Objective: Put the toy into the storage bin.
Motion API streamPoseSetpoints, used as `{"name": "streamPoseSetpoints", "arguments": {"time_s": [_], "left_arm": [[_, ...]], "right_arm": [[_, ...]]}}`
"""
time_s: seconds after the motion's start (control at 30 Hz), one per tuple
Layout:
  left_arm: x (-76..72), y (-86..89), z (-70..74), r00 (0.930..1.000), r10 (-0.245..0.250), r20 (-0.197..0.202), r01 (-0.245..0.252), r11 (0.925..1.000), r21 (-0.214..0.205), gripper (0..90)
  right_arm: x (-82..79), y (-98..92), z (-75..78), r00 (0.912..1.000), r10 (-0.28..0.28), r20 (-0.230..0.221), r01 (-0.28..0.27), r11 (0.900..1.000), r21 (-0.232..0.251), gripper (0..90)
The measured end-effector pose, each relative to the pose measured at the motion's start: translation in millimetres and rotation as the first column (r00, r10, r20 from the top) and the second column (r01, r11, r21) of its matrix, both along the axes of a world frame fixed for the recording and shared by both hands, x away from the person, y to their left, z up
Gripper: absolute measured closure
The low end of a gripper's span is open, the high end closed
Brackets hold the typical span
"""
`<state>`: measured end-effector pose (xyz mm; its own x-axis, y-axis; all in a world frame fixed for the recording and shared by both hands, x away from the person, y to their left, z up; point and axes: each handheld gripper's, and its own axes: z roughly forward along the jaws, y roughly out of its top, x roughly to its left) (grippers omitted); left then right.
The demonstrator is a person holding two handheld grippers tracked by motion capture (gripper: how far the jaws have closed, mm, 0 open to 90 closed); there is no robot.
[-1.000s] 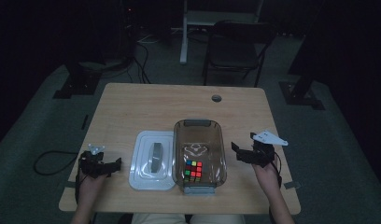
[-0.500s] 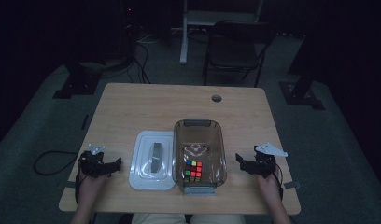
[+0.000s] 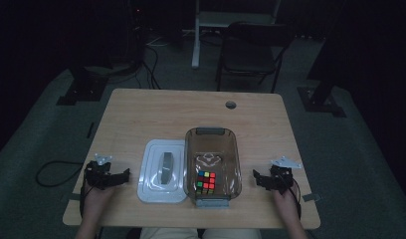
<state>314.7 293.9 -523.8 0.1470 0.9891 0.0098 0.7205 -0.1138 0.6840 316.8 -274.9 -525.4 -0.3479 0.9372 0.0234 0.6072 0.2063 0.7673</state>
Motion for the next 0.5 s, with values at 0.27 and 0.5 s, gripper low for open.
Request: {"name": "streamPoseSetpoints", "arguments": {"time_s": [0.27, 0.5], "left_arm": [[-0.3, 0.0, 0.0, 1.0, -0.006, 0.0, 0.006, 1.0, 0.0, 0.6], [-1.2, 0.7, 0.1, 0.9998, -0.019, -0.001, 0.019, 0.9998, 0.002, 0.5]], "right_arm": [[0.3, -3.8, -2.1, 0.9964, -0.067, -0.051, 0.065, 0.997, -0.042, 12.8], [0.7, -4.0, -2.2, 0.9931, -0.104, -0.056, 0.102, 0.9941, -0.038, 12.8]]}}
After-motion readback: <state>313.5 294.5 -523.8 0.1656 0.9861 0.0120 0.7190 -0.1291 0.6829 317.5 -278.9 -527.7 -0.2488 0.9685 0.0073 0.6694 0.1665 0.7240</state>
